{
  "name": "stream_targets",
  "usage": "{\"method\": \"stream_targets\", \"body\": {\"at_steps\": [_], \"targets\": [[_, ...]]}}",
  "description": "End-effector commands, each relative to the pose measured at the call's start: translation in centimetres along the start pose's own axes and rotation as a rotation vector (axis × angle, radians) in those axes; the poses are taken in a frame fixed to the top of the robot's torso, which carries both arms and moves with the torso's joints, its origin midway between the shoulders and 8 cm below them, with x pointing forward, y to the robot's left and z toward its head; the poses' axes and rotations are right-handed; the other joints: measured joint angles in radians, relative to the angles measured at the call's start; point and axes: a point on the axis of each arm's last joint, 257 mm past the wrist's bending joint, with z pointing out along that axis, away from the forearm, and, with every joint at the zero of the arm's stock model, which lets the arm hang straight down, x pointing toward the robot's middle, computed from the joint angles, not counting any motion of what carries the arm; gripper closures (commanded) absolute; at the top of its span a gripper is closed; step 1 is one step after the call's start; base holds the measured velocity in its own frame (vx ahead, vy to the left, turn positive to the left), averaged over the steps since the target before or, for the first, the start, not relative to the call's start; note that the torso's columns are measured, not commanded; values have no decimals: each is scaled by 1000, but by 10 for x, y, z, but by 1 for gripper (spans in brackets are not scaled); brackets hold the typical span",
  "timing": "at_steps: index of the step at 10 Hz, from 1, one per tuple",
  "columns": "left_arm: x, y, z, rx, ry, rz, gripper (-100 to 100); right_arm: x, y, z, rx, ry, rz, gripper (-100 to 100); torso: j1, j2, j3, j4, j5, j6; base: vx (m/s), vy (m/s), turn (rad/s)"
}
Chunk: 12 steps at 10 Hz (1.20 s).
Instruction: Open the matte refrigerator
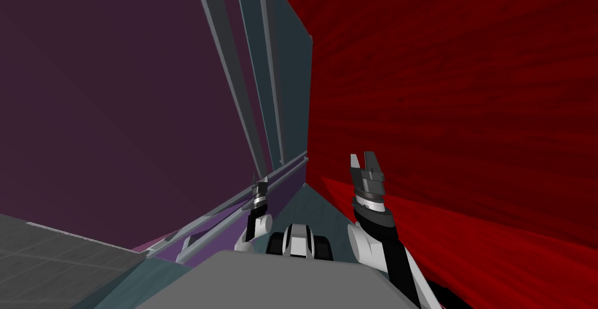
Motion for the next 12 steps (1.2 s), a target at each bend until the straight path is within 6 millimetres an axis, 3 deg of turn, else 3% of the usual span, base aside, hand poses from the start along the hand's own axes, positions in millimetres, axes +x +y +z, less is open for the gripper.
{"method": "stream_targets", "body": {"at_steps": [1, 2, 3, 5, 6, 7, 8, 12], "targets": [[10, 3, 16, -8, 7, -2, -100, 0, 0, 0, 0, 0, 0, 0, 0, -1, -1, 0, 0, 0, 10, 24, 37], [9, 2, 13, -4, 6, -2, -100, 0, 0, 0, 0, 0, 0, 0, -1, -1, -1, 0, 0, 0, 4, 11, 5], [2, 2, 2, -4, 0, 0, 100, 0, 0, 0, 0, 0, 0, 0, -2, -1, -1, -1, 0, 0, -7, -5, -43], [-3, 1, -6, -1, -3, 2, 100, 0, 0, 0, 0, 0, 0, 0, -4, -4, -2, -4, 1, 2, -15, -15, -33], [-1, -3, 2, 7, 0, 2, 100, 0, 0, 0, 0, 0, 0, 0, -4, -5, -2, -4, 1, 3, -16, -9, 4], [16, 7, 4, -22, 41, -24, 100, 0, 0, 0, 0, 0, 0, 0, -2, -6, -3, -3, 1, 2, -142, 67, -98], [16, 7, 4, -22, 41, -24, 100, 0, 0, 0, 0, 0, 0, 0, -1, 0, 0, -2, 2, 6, -179, 110, -125], [52, 27, 5, -84, 124, -71, 100, 0, 0, 0, 0, 0, 0, 0, -5, 2, 1, 0, -1, 2, -198, 66, -105]]}}
